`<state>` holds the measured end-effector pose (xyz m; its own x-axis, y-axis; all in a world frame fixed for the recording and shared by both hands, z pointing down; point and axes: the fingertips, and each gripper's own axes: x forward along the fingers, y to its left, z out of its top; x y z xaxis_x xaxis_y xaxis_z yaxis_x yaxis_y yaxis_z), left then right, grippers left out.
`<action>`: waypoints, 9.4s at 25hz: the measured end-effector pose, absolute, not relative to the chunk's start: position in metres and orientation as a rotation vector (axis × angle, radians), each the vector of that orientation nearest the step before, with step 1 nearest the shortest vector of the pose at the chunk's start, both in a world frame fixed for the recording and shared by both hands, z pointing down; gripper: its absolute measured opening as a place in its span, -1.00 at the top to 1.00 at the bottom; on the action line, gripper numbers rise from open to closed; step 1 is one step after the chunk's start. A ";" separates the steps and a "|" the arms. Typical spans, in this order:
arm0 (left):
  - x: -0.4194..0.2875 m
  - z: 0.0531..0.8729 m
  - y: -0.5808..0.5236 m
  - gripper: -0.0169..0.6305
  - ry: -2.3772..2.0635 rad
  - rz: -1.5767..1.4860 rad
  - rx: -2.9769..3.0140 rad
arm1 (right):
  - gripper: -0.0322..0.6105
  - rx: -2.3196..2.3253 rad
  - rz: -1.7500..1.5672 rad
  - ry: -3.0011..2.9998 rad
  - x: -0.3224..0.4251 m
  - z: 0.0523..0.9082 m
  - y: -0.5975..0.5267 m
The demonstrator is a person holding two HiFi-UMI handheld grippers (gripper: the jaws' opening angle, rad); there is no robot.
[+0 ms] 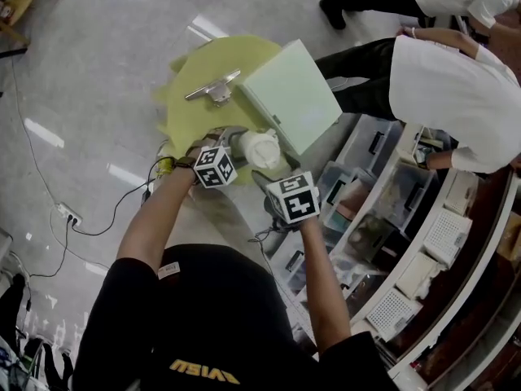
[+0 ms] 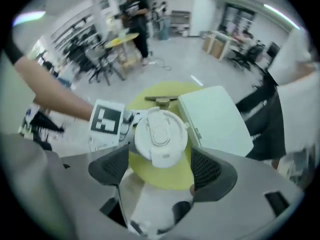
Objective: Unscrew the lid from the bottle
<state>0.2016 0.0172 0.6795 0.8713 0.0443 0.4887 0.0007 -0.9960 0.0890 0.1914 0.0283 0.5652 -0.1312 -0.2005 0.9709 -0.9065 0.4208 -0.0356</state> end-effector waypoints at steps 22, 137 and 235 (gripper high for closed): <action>0.203 0.681 0.018 -0.19 0.098 0.813 2.921 | -0.13 0.998 0.809 -1.630 0.182 0.568 0.000; 0.197 0.690 0.021 -0.15 0.163 0.989 2.862 | -0.14 1.063 0.852 -1.627 0.182 0.562 0.000; 0.019 0.381 -0.076 0.89 -0.692 0.241 2.524 | -0.13 2.057 1.089 -2.278 0.258 0.319 0.106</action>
